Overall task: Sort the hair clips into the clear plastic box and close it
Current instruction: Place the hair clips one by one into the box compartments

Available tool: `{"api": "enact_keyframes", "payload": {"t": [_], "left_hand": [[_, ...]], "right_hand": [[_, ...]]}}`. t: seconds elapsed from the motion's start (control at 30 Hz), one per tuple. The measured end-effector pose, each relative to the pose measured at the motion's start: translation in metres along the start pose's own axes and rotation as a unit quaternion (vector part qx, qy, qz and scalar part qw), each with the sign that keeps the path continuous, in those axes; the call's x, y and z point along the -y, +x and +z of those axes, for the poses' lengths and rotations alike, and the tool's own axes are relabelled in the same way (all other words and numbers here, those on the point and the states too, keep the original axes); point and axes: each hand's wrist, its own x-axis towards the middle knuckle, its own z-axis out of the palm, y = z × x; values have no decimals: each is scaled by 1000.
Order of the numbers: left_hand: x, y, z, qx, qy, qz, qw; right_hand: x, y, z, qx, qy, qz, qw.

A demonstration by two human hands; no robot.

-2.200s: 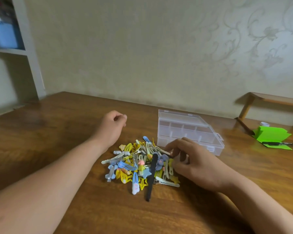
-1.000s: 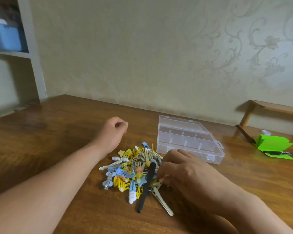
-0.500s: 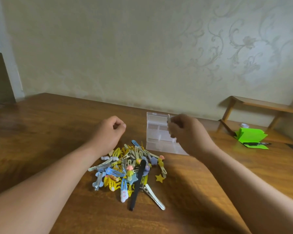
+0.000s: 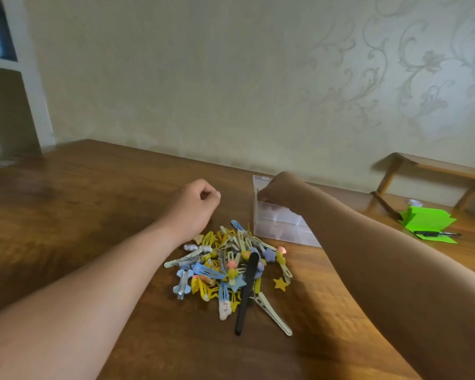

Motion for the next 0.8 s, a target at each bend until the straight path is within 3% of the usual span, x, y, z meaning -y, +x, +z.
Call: {"api": "enact_keyframes", "payload": {"t": [0.23, 0.5, 0.7, 0.8], "left_hand": [[4, 4, 2, 6, 1, 4, 1000], [10, 7, 3, 10, 16, 13, 1000], [8, 6, 4, 19, 9, 16, 1000], [8, 5, 4, 22, 9, 19, 1000]], "right_hand": [[-1, 9, 5, 7, -21, -5, 1000], [-2, 8, 8, -46, 18, -80, 996], [-16, -6, 5, -43, 5, -101, 994], [-27, -29, 2, -103, -46, -123, 986]]}}
